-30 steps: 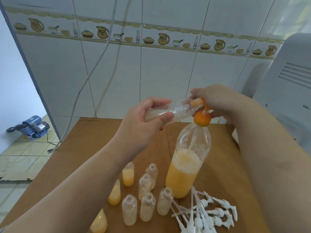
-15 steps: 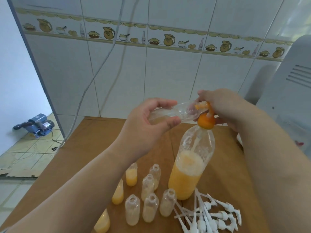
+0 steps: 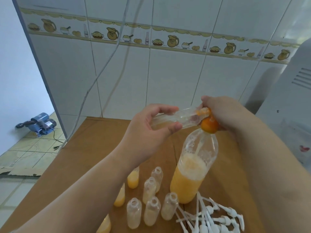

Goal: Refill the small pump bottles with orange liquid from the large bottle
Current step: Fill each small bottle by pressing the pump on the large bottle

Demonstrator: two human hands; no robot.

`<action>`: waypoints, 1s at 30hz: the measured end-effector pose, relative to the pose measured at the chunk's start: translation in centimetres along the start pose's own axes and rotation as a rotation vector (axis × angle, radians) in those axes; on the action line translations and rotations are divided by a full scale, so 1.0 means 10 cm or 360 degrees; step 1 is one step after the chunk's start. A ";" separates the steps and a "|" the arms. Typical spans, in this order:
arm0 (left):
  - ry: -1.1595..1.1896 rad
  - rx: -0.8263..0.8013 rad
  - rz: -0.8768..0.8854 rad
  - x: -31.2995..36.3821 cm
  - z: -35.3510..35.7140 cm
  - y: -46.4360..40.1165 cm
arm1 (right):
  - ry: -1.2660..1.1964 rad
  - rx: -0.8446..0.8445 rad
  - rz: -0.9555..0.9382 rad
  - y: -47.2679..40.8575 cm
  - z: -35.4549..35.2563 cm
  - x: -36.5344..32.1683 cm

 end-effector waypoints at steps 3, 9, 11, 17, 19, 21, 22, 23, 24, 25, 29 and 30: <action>-0.0021 -0.0025 -0.0040 -0.05 0.04 0.01 | 0.0069 -0.0057 0.0038 0.01 0.04 0.07; 0.0019 -0.0053 0.0034 0.09 0.05 0.03 | -0.0024 -0.0007 -0.0038 -0.02 -0.11 0.04; -0.0005 -0.0042 0.0066 0.12 0.04 0.02 | -0.0030 -0.0024 -0.0102 -0.03 -0.09 0.01; -0.0035 -0.0010 -0.0024 -0.04 0.05 0.02 | 0.0208 -0.0015 -0.0158 -0.09 0.06 -0.02; -0.0029 -0.0015 -0.0011 -0.01 0.04 0.02 | 0.0112 -0.0128 -0.0157 -0.12 0.05 -0.01; -0.0017 -0.0014 0.0030 0.07 0.01 0.02 | -0.0038 -0.0189 -0.0098 -0.09 0.02 0.02; -0.0012 -0.0010 0.0048 0.09 0.00 0.01 | -0.0105 -0.0191 -0.0084 -0.10 0.00 0.02; -0.0010 -0.0008 0.0059 0.11 -0.01 0.01 | -0.0124 -0.0172 -0.0094 -0.10 -0.02 0.02; -0.0009 -0.0006 0.0061 0.11 -0.01 0.01 | -0.0133 -0.0136 -0.0109 -0.09 -0.02 0.02; -0.0010 -0.0006 0.0055 0.10 -0.01 0.01 | -0.0159 -0.0107 -0.0113 -0.09 -0.01 0.03; -0.0024 -0.0027 -0.0004 0.00 0.05 0.04 | -0.0199 -0.0133 -0.0011 -0.04 0.08 0.12; -0.0026 -0.0030 -0.0008 -0.01 0.06 0.05 | -0.0157 -0.0117 -0.0018 -0.04 0.08 0.12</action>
Point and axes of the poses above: each hand's wrist, its own y-axis away from the middle knuckle, its own z-axis out of the palm, x = y × z, the point moved 7 cm from there along -y, towards the middle knuckle, and after that the axes turned 1 degree about -z, right-handed, at the moved point
